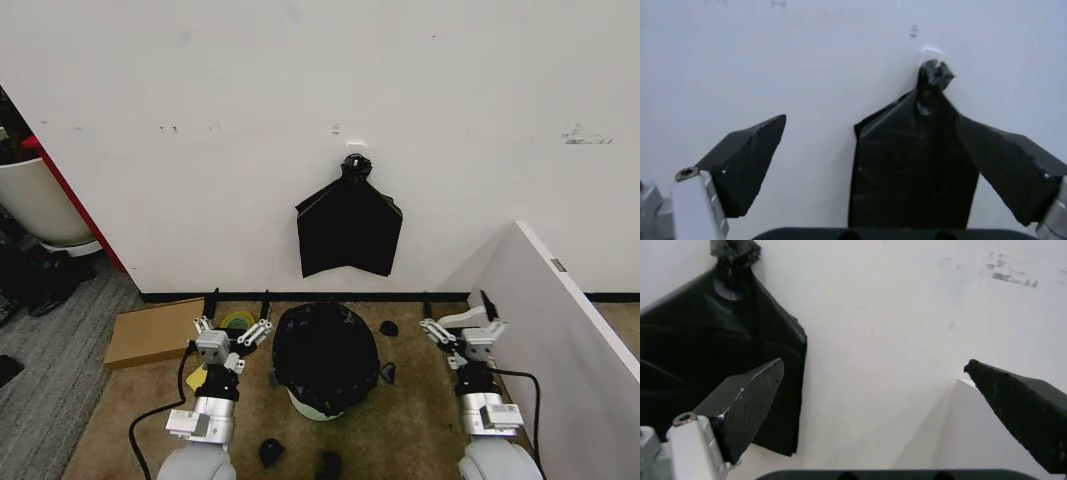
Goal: Place the garbage bag over the trash bin.
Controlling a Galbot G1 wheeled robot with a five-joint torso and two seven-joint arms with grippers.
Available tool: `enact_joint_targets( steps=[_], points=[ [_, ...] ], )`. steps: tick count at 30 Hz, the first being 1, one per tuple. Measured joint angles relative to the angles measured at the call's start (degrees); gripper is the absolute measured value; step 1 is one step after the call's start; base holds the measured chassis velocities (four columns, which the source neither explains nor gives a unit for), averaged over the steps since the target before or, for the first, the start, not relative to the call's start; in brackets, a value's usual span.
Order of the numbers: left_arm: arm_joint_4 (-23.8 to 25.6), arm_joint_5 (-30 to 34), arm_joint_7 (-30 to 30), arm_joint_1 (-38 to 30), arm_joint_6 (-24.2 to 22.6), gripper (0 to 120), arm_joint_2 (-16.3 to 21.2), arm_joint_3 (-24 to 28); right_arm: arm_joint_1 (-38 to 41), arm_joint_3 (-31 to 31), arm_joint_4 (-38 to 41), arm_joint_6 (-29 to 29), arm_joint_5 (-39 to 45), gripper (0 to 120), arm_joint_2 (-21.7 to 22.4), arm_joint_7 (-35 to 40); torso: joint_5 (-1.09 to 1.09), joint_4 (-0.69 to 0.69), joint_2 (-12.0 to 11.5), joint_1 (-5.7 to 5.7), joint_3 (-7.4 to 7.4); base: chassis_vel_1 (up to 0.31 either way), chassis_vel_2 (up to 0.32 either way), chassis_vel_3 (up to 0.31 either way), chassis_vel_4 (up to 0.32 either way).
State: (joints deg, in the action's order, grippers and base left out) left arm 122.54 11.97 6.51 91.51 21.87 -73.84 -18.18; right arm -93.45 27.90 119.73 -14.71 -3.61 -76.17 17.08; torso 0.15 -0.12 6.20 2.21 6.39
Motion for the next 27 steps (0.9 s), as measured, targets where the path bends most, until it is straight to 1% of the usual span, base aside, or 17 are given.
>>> enact_joint_targets(
  steps=[5,23,27],
  points=[
    [0.09,0.15,-0.29,0.02,0.03,100,-0.03,-0.04,-0.12,0.06,0.19,0.16,-0.08,100,-0.05,0.09,0.0,0.02,0.0,0.0,0.01,0.0,0.0,0.0,0.0],
    [0.09,0.45,-0.01,-0.16,-0.41,100,-0.01,-0.06,0.03,-0.22,0.27,0.28,0.12,100,0.12,0.2,0.0,0.01,0.0,0.0,0.01,0.0,0.0,0.0,0.0],
    [-0.66,1.33,-0.47,-0.88,0.58,100,0.16,-0.1,0.05,-0.24,0.27,0.28,0.15,100,0.13,0.23,0.0,0.01,0.0,0.0,0.01,0.0,0.0,0.0,0.0]
  ],
)
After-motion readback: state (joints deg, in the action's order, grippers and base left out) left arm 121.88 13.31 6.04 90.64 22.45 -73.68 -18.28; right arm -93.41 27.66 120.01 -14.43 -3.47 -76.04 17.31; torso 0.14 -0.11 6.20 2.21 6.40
